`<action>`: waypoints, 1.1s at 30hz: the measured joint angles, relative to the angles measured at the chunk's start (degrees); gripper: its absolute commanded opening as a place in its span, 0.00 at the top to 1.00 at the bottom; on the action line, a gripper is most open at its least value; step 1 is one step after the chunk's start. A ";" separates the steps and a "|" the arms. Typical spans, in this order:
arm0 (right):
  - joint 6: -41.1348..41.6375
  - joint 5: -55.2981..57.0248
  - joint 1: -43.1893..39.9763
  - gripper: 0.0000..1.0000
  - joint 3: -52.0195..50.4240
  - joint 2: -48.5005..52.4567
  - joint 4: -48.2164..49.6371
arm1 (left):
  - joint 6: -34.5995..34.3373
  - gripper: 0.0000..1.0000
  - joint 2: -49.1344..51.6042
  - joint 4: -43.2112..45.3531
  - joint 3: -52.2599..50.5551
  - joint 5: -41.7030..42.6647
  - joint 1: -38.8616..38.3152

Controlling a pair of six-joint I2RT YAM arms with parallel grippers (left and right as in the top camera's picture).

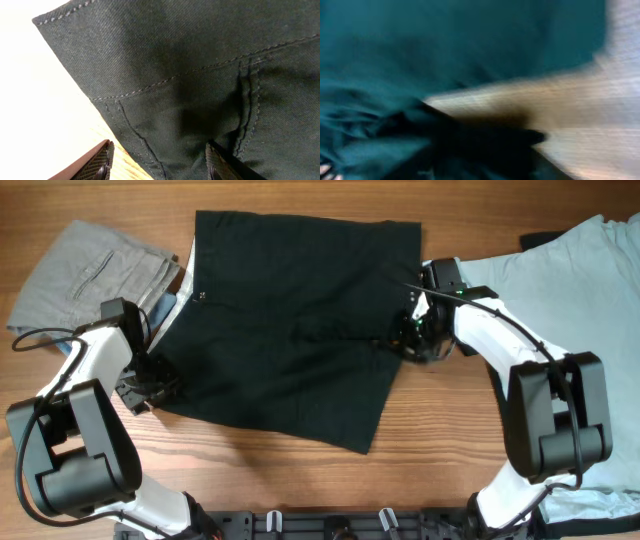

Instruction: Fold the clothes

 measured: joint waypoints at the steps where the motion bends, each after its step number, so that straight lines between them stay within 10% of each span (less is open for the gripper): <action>1: -0.61 -0.72 0.00 0.96 0.04 0.00 1.18 | 0.09 0.40 0.02 -0.02 0.00 0.00 0.00; 6: -10.62 -0.55 0.02 0.85 2.60 -0.74 0.81 | 0.17 0.40 0.02 0.00 0.02 0.02 0.00; 8: -14.43 2.67 0.28 0.21 3.48 -4.22 -2.10 | 0.20 0.40 0.02 0.00 0.02 0.20 0.00; 12: -8.76 16.37 -0.24 0.05 4.74 -8.28 -15.30 | 0.20 0.39 0.13 -0.04 0.09 0.59 0.00; 22: -6.58 5.60 -0.48 0.12 1.88 -8.15 -21.68 | 0.20 0.37 0.20 -0.26 0.17 0.57 0.00; 26: -5.64 1.53 6.49 0.50 -3.32 -8.15 -19.52 | 0.20 0.38 0.28 -0.66 0.35 0.59 0.00; 33: -0.76 -4.35 15.96 0.80 -16.24 -7.98 -1.60 | 0.39 0.37 1.11 -5.18 2.54 2.29 0.00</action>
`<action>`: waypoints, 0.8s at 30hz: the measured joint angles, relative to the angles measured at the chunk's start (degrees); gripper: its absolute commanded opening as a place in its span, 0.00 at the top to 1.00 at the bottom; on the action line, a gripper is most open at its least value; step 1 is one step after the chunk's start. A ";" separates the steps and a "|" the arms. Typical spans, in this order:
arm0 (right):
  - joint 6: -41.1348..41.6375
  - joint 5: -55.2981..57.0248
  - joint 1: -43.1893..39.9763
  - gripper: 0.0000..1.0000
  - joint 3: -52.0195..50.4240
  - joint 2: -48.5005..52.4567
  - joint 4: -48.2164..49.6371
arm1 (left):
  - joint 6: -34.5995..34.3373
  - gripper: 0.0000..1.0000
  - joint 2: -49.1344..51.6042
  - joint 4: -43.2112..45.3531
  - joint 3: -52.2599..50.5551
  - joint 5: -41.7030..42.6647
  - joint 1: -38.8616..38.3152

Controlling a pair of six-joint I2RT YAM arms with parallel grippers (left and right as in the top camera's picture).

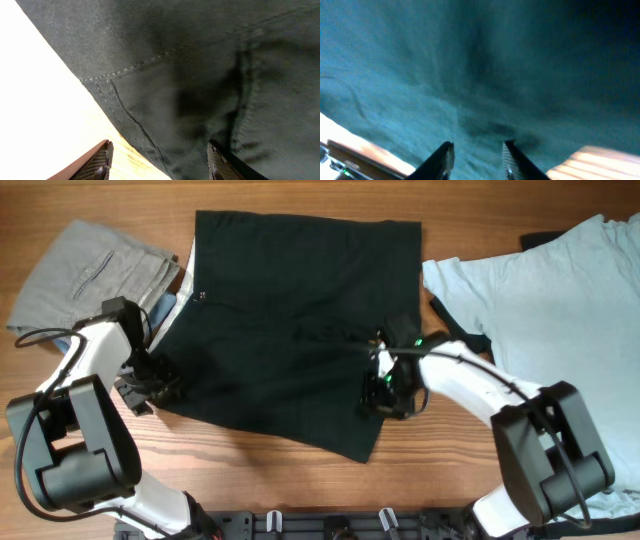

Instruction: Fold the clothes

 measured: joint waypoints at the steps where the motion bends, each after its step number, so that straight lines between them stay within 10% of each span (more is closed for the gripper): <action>1: 1.66 -0.61 0.72 0.86 -0.98 -0.37 0.72 | 0.37 0.36 0.00 -0.22 0.57 0.70 0.00; 19: 20.92 5.29 -19.65 0.96 -8.17 -9.79 -5.35 | 11.06 0.11 -17.88 -0.50 2.47 23.30 0.00; 24: 20.39 8.04 -23.32 0.79 -6.21 -16.20 -8.33 | 12.28 0.14 -19.69 0.90 2.47 27.71 0.00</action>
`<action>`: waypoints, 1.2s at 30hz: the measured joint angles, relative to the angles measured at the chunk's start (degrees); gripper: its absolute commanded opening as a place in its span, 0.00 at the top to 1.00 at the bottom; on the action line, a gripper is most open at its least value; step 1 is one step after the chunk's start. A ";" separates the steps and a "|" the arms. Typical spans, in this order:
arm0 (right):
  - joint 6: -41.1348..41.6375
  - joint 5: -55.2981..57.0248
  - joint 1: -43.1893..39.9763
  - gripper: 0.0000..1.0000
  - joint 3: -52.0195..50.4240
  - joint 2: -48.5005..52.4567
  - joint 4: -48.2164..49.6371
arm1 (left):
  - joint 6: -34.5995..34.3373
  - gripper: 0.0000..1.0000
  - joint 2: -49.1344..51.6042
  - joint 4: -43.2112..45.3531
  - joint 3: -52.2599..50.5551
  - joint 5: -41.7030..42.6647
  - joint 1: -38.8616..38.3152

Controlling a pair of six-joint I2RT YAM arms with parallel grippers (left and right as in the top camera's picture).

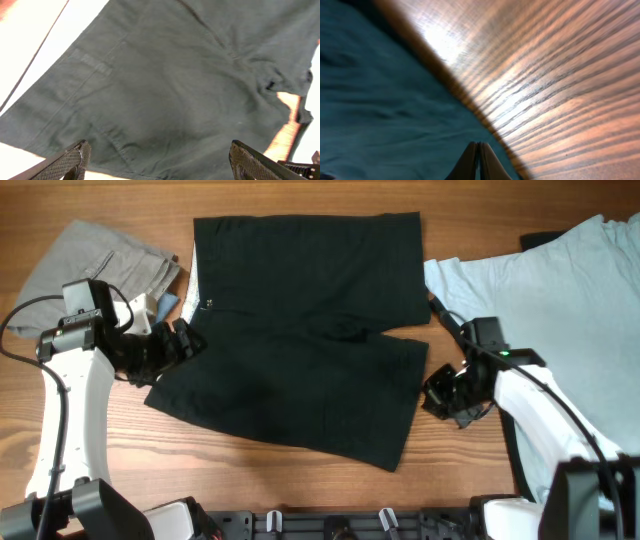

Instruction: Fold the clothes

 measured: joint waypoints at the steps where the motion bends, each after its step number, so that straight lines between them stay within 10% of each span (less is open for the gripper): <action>1: -0.94 0.22 -0.31 0.76 0.81 -1.44 0.02 | 0.04 0.16 -0.02 0.66 0.00 0.90 0.00; 8: -12.90 -3.08 2.43 0.83 2.14 -4.70 14.40 | 1.27 0.50 -0.02 4.39 0.00 3.85 -0.87; 16: -11.37 -8.26 18.38 0.75 2.86 8.52 2.23 | 1.20 0.27 -0.02 5.16 0.00 4.52 -4.55; 19: -8.24 -6.49 19.82 0.91 3.04 14.25 4.33 | 1.05 0.25 -0.02 4.68 0.00 4.55 -4.57; 29: -1.36 -10.27 9.16 0.96 4.50 18.32 0.66 | 1.05 0.20 -0.02 3.87 0.00 4.55 -4.57; 36: -1.60 7.10 -0.22 0.84 4.72 12.76 -3.08 | 1.07 0.20 -0.02 4.00 0.00 4.55 -4.57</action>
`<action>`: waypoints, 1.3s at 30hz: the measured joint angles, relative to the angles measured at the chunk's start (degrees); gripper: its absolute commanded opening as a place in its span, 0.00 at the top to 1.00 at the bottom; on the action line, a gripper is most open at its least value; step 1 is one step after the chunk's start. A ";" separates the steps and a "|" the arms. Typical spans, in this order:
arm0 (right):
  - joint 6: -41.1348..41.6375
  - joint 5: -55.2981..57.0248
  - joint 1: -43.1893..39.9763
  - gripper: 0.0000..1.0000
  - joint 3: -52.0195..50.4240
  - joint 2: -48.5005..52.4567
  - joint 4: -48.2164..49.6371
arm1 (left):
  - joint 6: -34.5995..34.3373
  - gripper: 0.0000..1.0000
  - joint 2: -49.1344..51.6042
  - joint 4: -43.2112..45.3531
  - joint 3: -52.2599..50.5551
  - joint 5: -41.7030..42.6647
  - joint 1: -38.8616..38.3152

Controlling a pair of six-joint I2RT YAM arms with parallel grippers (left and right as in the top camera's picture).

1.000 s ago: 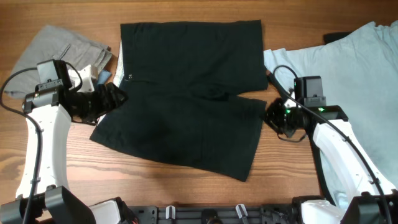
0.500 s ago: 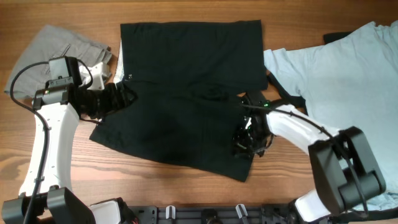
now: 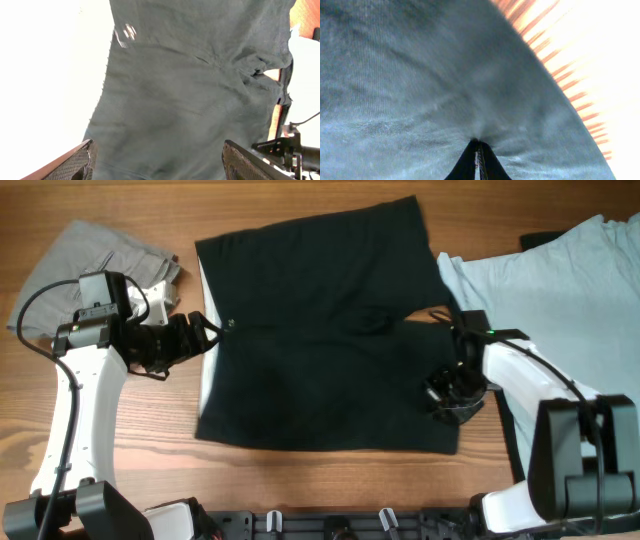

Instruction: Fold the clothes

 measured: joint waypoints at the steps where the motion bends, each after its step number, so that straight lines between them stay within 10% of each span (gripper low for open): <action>1: -0.66 2.32 -0.87 0.80 0.44 -1.09 -0.20 | -0.02 0.20 0.00 0.26 0.00 0.00 0.00; 4: -5.01 2.56 -1.29 0.70 2.49 -4.39 0.00 | -0.02 0.24 0.00 1.90 0.00 0.00 -0.02; 7: -14.38 -2.86 -1.25 0.61 5.29 -9.66 5.44 | 0.13 0.63 0.02 7.98 0.04 0.00 -0.31; 12: -24.46 -14.25 -1.25 0.59 6.38 -16.41 10.71 | 1.57 0.86 0.39 15.15 0.11 -1.36 -4.72; 34: -27.04 -15.56 -1.25 0.39 6.40 -17.05 6.23 | -0.85 0.87 25.86 23.50 1.49 -20.35 -10.23; 39: -26.77 -12.76 -1.25 0.31 6.12 -16.92 4.59 | -4.48 0.59 25.88 23.26 1.90 -19.69 -4.85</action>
